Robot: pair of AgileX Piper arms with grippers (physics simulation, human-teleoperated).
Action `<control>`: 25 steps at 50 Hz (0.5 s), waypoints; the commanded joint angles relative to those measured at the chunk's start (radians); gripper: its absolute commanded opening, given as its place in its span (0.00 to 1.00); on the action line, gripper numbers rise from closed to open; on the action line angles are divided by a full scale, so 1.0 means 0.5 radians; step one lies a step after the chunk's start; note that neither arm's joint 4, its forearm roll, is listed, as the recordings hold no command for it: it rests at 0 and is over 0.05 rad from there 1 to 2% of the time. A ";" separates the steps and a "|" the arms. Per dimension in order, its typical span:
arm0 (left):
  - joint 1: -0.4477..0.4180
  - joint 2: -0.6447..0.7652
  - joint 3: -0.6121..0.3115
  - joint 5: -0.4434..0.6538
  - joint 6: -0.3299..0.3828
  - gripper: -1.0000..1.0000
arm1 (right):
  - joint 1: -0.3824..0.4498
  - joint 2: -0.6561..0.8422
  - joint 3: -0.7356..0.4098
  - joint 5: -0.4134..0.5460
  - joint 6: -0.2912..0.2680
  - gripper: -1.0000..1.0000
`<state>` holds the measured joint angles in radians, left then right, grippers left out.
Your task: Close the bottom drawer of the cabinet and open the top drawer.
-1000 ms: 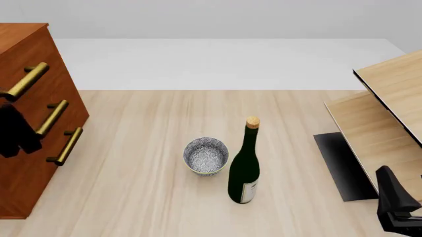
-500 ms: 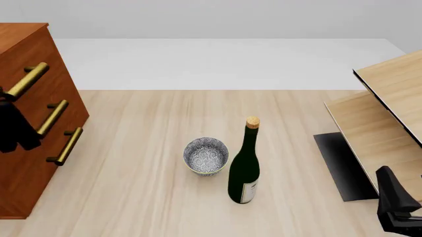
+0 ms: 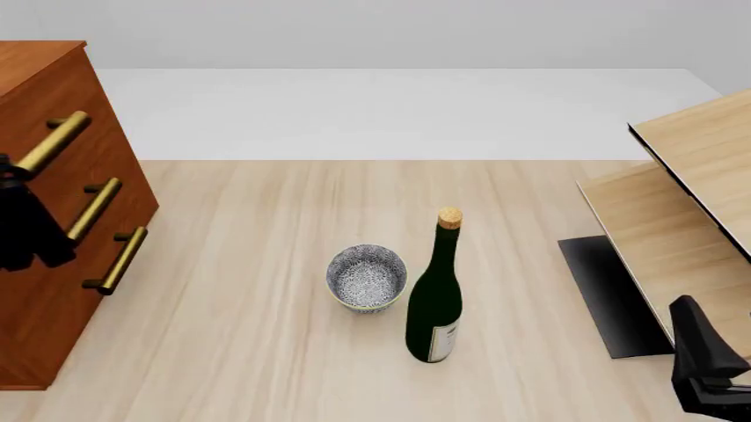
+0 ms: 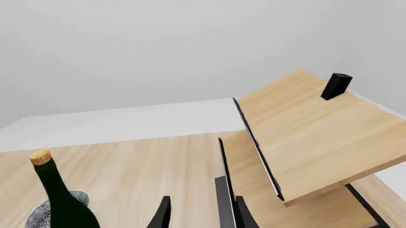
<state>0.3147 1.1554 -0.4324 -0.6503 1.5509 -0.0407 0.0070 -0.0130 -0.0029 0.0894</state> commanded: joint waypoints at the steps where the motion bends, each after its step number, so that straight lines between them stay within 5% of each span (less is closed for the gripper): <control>1: -0.109 0.011 -0.044 -0.020 0.021 0.00 | 0.001 0.001 0.000 -0.001 0.002 1.00; 25: -0.288 0.010 0.000 -0.083 0.057 0.00 | 0.001 0.002 0.000 -0.003 0.010 1.00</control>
<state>0.2458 1.1377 -0.4103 -0.6658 1.5630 -0.0408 0.0074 -0.0130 -0.0034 0.0930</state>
